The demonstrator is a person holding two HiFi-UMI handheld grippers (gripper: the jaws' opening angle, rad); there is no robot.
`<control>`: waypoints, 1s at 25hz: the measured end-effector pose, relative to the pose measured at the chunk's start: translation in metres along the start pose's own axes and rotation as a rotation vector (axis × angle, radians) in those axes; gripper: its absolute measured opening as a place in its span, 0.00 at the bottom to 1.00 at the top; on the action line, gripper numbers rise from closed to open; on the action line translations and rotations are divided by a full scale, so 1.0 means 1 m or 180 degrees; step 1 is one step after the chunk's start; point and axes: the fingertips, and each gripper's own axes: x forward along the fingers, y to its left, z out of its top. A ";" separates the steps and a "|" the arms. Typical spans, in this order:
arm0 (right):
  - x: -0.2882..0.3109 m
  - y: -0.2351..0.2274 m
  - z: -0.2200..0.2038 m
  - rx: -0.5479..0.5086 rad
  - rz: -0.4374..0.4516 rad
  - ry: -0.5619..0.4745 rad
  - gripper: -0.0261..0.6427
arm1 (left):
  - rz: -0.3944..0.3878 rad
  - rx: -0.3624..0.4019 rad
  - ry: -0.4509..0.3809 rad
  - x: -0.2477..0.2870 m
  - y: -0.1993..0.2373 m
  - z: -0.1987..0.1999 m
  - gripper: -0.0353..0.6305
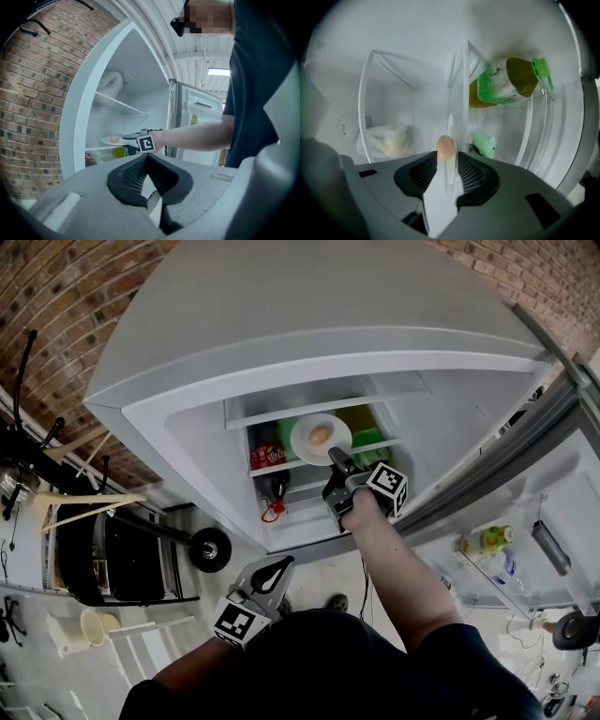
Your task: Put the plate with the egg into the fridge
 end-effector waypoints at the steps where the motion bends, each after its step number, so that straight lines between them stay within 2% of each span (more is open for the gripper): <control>1: -0.001 0.000 0.002 -0.0016 0.0008 -0.0013 0.27 | -0.0002 -0.0023 0.0003 0.000 -0.001 0.002 0.06; 6: -0.009 -0.002 0.001 0.0000 0.0027 -0.0041 0.31 | -0.0029 0.0017 0.0030 -0.001 -0.001 0.001 0.06; 14: -0.043 -0.010 -0.017 -0.0059 0.0019 0.0045 0.32 | -0.0115 0.0014 -0.0021 0.002 -0.005 0.005 0.06; 18: -0.069 -0.008 -0.034 -0.0202 0.0057 0.0129 0.32 | -0.0167 0.0058 -0.0018 0.003 -0.009 0.006 0.06; 21: -0.088 -0.008 -0.045 -0.0409 0.0032 0.0202 0.32 | -0.0223 0.0050 -0.0054 0.006 -0.013 0.010 0.06; 25: -0.112 0.000 -0.055 -0.0682 0.0073 0.0260 0.32 | -0.0308 0.0159 -0.0066 0.009 -0.017 0.012 0.06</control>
